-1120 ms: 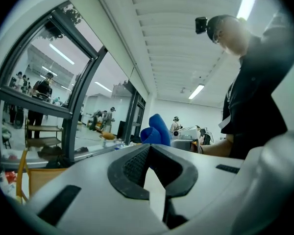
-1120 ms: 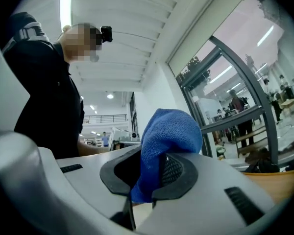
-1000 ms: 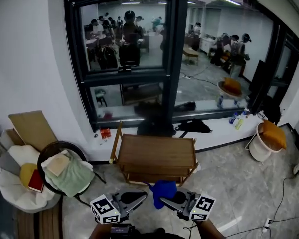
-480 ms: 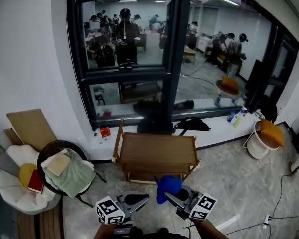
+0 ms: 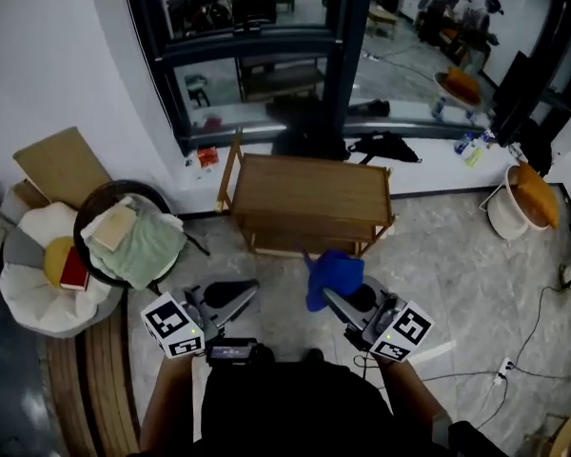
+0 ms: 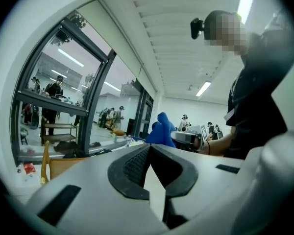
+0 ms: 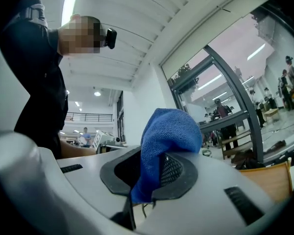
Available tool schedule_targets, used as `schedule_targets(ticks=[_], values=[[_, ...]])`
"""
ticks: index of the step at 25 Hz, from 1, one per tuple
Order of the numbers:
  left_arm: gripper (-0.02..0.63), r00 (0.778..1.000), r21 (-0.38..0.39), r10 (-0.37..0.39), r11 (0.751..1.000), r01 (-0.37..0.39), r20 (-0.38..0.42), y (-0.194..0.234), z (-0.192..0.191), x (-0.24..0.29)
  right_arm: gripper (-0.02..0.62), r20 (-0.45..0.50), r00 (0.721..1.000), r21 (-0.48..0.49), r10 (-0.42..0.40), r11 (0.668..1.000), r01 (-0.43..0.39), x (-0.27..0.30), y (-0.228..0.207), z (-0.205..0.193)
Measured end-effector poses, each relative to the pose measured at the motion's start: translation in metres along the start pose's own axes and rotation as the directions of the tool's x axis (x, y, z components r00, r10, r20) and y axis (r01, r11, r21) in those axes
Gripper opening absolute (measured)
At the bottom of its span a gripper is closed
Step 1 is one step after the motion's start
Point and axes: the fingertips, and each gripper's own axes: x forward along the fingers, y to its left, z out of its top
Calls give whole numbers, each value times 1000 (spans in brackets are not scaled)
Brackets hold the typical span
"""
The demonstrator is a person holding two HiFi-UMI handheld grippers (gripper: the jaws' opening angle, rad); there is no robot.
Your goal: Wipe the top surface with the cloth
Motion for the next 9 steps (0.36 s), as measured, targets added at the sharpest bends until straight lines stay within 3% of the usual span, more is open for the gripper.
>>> schedule_targets(ticks=[5,9], values=[[9,1000,-80,-17,997,16,-17,-2,-22,-1,61,-85,996,44,29,999,-26,3,16,-28],[9,998,-83,-55,995,53,-20,1,-30,14,61,-186,982,9,44,999,-43,10,11,-55]])
